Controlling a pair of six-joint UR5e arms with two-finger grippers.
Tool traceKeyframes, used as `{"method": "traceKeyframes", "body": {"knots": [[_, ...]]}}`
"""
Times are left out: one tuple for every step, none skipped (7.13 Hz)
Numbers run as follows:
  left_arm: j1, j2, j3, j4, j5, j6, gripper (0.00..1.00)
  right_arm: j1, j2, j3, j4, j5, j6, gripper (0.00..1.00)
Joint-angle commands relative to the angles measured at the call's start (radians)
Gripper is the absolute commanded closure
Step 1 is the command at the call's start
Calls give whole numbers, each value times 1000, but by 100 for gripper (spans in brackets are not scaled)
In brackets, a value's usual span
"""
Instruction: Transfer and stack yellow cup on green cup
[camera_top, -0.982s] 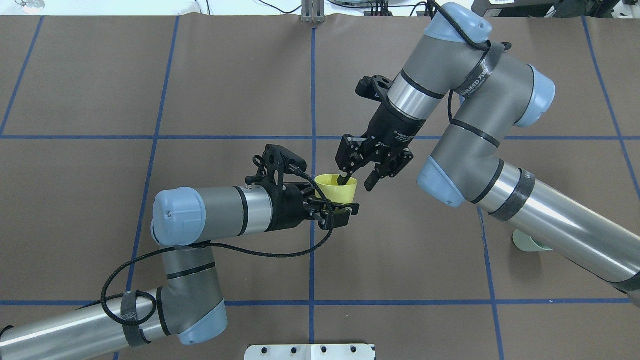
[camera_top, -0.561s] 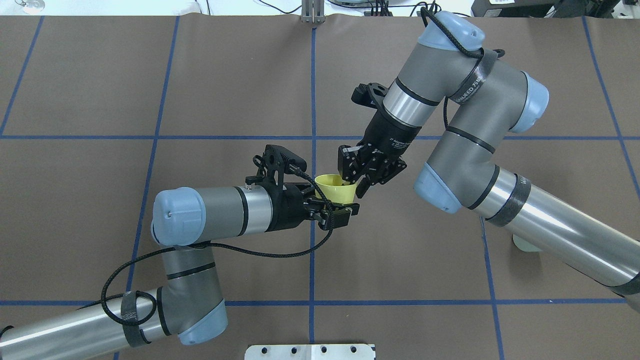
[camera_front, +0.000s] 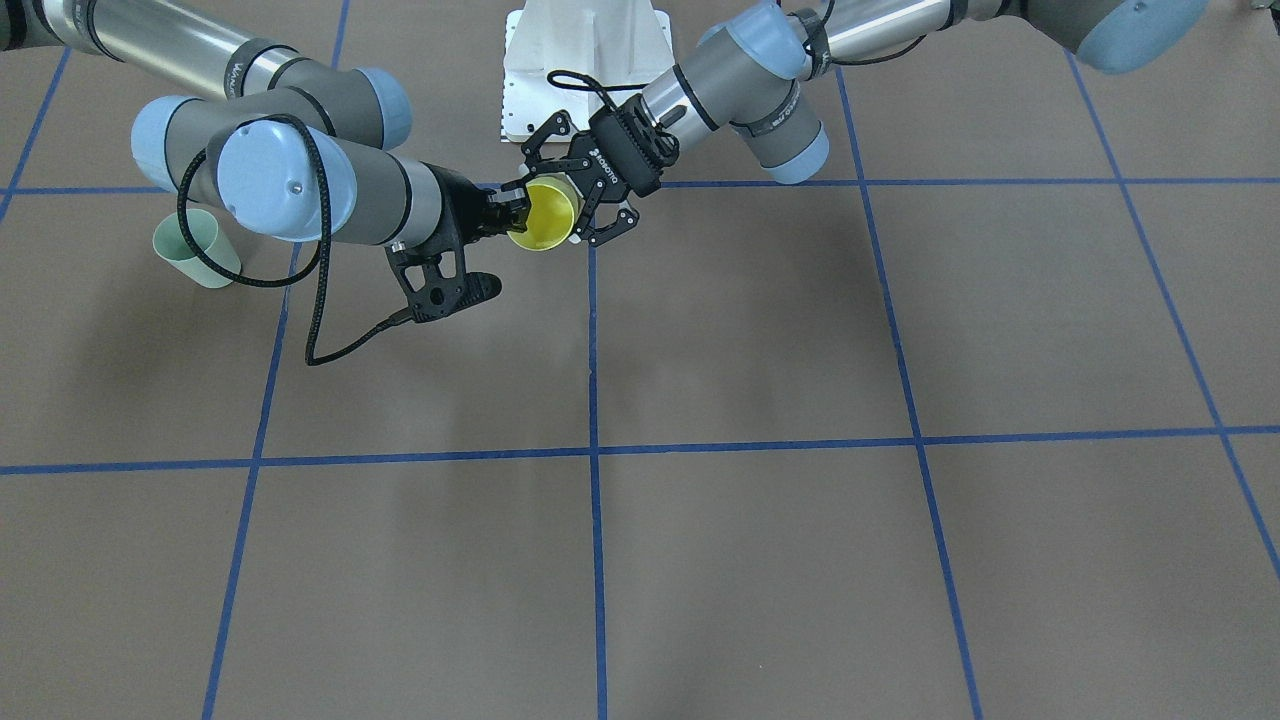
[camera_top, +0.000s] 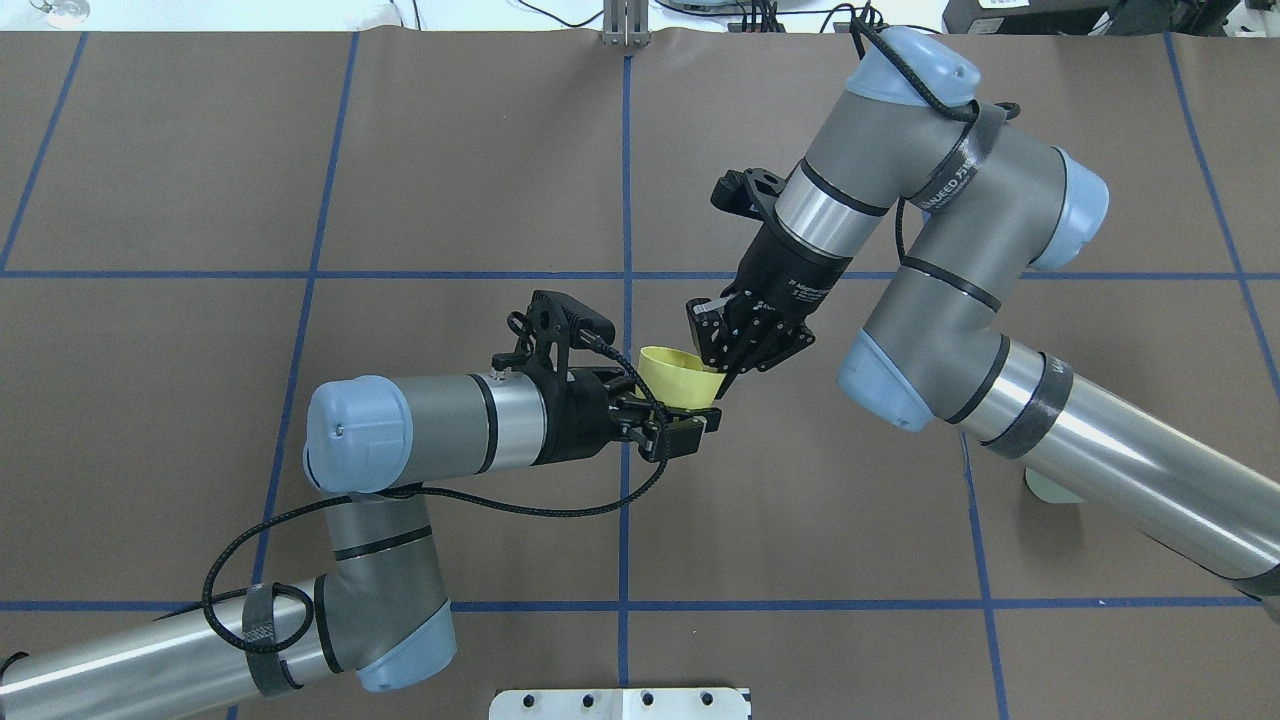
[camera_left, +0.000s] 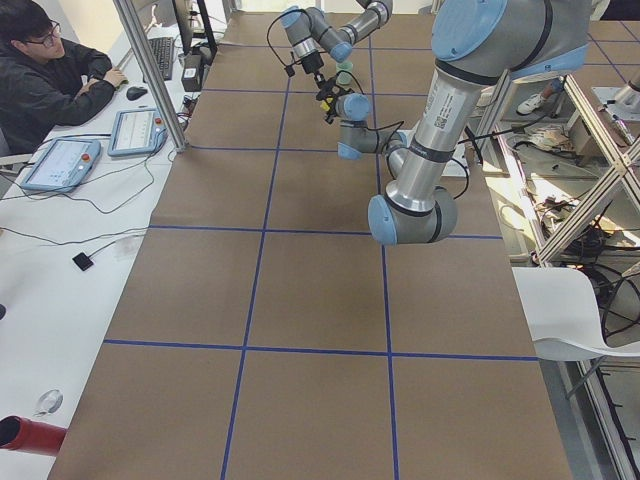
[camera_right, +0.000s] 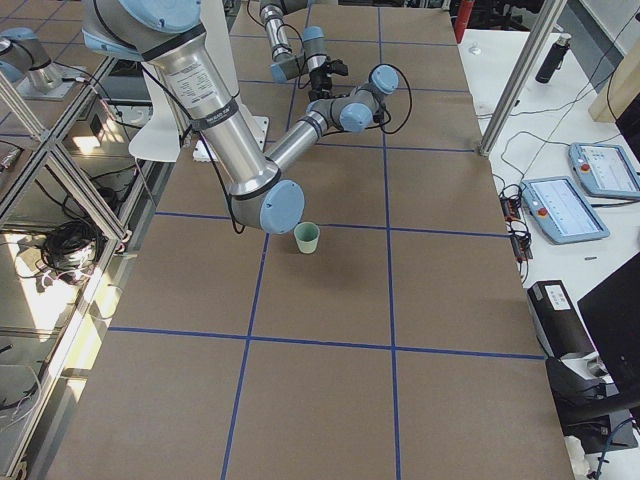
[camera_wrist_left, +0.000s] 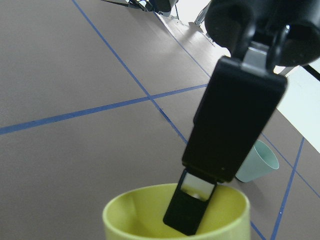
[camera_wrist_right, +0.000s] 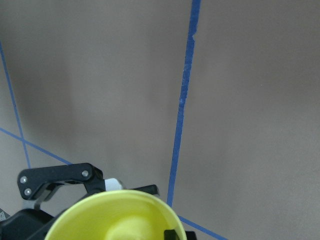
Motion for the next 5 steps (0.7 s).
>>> {"method": "traceKeyframes", "body": {"knots": [[-1,1,-9,-3,6,-47,0,5,-43,48,0,-8,0,100],[-2,0,-10,-2,7,-47,0,8,-43,49,0,-33,0,100],[-13,1,-20,9,13,-50,0,18,-46,74,0,-135,0,100],[-27,7,-27,17,13,-64,0,34,-59,104,0,-246,0,100],[-45,21,-35,21,10,-67,0,72,-61,118,0,-330,0,100]]}}
